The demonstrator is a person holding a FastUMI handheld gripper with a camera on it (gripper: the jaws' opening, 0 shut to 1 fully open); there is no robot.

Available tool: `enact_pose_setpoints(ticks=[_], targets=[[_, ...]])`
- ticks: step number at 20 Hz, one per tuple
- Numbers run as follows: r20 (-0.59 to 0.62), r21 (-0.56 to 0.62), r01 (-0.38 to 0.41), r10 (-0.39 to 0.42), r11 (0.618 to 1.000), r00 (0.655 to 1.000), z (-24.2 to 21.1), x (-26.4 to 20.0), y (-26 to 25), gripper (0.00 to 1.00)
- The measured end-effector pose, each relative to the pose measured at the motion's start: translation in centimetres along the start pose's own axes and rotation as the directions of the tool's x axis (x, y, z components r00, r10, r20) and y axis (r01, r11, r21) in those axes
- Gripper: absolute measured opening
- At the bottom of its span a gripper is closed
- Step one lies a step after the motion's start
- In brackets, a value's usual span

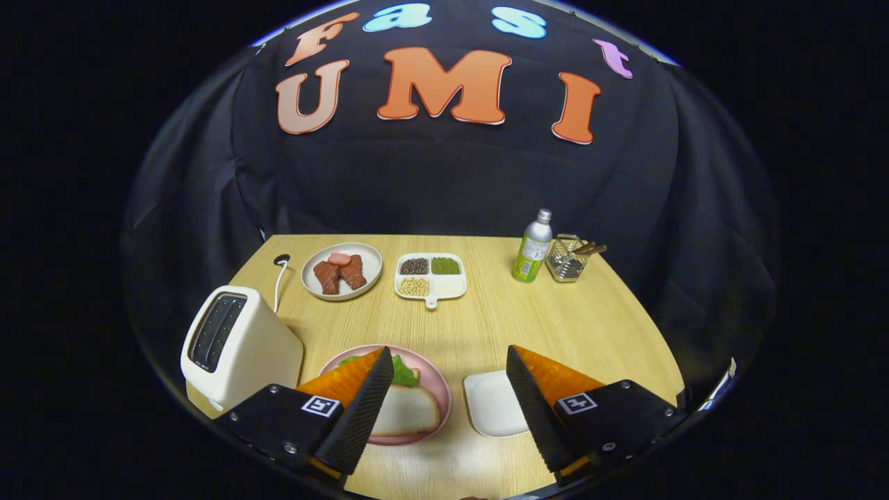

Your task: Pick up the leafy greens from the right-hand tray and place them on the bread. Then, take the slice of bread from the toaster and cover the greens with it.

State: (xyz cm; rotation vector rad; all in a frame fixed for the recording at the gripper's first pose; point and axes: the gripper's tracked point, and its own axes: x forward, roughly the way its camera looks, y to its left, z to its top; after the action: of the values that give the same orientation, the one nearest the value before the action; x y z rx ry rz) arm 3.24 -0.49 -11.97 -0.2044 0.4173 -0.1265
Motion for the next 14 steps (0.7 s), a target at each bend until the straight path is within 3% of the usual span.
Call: enact_pose_setpoints(ticks=[6,14], targets=[[0.126,0.046,-0.016,0.01,0.999,0.992,4.8,-3.4,-1.9,0.97],[0.214,0.041,-0.001,-0.008,0.999,0.977,7.3,-5.3,-4.6,0.98]])
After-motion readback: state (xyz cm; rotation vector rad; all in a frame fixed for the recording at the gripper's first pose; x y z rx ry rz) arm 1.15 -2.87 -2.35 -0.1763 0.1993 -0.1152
